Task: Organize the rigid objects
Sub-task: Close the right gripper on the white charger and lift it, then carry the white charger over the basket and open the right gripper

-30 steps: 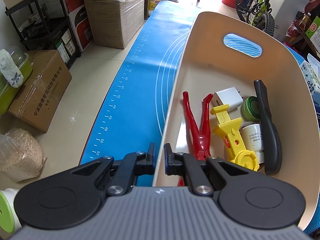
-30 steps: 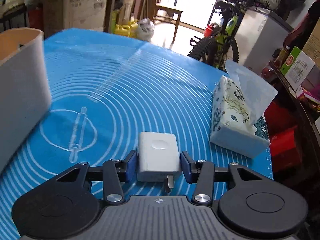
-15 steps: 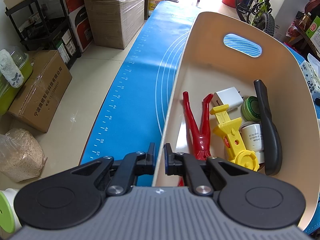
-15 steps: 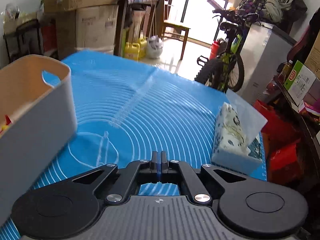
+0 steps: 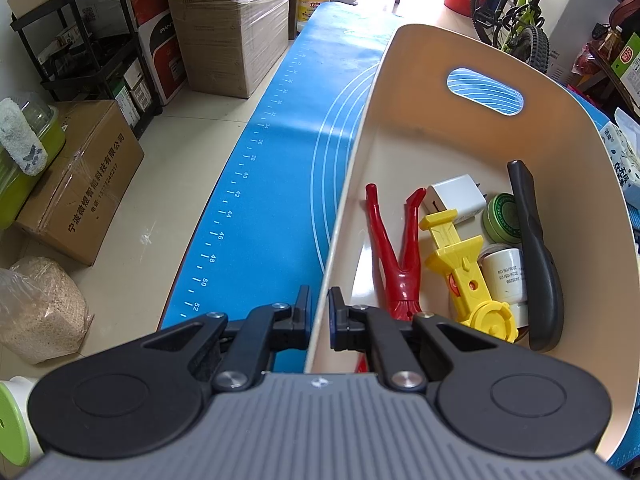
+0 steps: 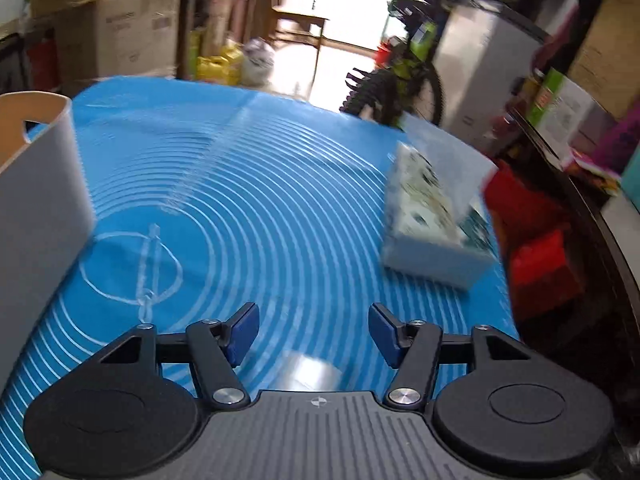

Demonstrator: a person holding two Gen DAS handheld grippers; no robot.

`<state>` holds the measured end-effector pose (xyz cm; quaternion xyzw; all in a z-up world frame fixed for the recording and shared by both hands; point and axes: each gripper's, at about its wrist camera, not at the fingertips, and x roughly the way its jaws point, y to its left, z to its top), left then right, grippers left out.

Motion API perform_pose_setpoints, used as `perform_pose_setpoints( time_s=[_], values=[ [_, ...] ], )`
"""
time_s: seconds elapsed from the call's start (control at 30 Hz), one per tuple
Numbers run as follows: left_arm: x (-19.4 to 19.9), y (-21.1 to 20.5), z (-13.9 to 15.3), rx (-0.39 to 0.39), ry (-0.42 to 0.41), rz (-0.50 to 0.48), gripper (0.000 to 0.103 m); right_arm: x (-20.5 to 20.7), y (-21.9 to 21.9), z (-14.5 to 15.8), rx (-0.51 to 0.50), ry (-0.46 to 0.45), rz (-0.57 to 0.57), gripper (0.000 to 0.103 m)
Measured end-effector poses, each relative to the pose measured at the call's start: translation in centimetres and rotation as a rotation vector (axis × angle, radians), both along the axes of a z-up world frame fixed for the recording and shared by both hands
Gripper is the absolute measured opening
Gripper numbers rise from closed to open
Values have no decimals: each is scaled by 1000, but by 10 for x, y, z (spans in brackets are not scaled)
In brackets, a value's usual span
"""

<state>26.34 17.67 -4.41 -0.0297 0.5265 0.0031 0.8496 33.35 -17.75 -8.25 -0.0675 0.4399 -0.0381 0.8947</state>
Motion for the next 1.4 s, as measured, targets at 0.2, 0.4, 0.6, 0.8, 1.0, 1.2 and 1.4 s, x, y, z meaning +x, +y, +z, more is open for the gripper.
perform_pose_setpoints(
  time_s=[0.2,0.4,0.6,0.8,1.0,1.2,1.4],
  values=[
    [0,1,1,-3,-2,1,11,-13,-3,-14,72,81,22,61],
    [0,1,0,-4,-2,0,11,-23,5,-11,82,50,85,36],
    [0,1,0,-3,-2,1,11,-29,14,5,84,0,96,36],
    [0,1,0,-4,-2,1,11,-32,25,37,97,-62,116,36],
    [0,1,0,-2,-2,0,11,-41,58,81,111,-154,184,36],
    [0,1,0,-3,-2,0,11,-45,108,118,157,-231,306,36],
    [0,1,0,-3,-2,1,11,-42,161,122,207,-220,427,36]
  ],
)
